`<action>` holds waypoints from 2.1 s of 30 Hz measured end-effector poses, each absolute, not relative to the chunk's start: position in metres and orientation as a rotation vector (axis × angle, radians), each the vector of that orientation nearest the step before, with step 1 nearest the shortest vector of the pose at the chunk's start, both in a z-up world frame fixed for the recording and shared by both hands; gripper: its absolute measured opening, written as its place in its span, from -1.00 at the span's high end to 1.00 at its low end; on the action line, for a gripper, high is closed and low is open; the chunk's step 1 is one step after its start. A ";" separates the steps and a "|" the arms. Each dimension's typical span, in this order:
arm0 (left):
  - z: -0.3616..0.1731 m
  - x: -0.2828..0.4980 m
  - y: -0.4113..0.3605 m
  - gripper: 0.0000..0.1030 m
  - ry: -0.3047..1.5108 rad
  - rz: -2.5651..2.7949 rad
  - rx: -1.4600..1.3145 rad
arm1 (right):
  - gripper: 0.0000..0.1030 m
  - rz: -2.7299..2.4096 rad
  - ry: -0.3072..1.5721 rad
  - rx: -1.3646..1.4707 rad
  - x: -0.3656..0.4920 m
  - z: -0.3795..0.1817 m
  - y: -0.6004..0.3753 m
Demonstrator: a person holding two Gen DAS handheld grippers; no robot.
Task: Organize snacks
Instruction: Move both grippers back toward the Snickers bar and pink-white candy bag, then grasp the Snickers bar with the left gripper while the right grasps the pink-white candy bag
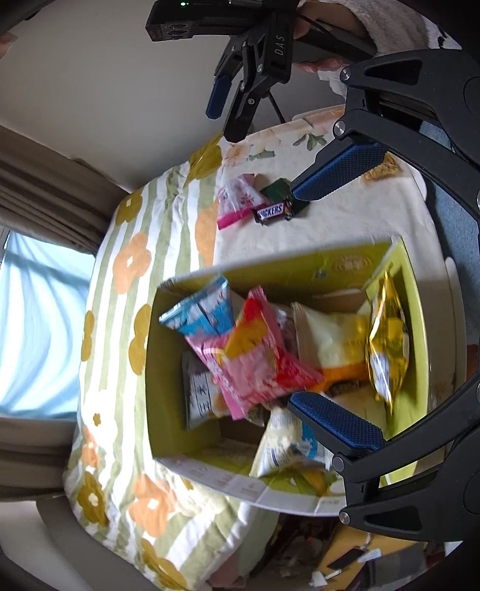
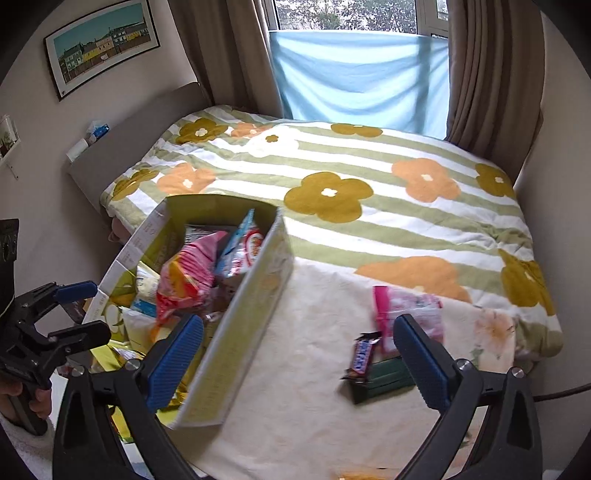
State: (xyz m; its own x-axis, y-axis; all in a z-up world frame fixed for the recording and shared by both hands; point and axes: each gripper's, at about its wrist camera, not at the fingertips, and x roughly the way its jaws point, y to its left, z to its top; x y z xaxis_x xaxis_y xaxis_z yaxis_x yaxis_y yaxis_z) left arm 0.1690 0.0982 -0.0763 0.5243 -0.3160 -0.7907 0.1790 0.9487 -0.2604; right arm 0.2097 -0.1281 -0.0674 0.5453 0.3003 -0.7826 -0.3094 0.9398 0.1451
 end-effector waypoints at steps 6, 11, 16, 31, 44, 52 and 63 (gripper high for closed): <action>-0.070 0.179 0.037 -1.00 0.963 -0.309 -0.133 | -0.99 0.334 0.892 -0.072 0.219 -0.062 -0.178; -0.073 0.194 -0.019 -1.00 0.976 -0.312 -0.126 | -0.99 0.354 0.924 -0.089 0.239 -0.076 -0.220; -0.095 0.209 -0.074 -1.00 1.011 -0.290 -0.104 | -0.99 0.426 0.950 -0.088 0.263 -0.104 -0.253; -0.231 0.252 -0.125 -0.73 1.151 -0.262 -0.191 | -0.99 0.627 0.920 -0.231 0.298 -0.197 -0.272; -0.273 0.267 -0.129 -0.41 1.134 -0.241 -0.181 | -0.99 0.750 0.852 -0.385 0.304 -0.256 -0.261; -0.272 0.268 -0.143 0.19 1.131 -0.212 -0.039 | -0.99 0.847 0.806 -0.476 0.312 -0.255 -0.257; -0.267 0.271 -0.132 0.51 1.161 -0.191 -0.020 | -0.99 0.977 0.831 -0.579 0.316 -0.263 -0.241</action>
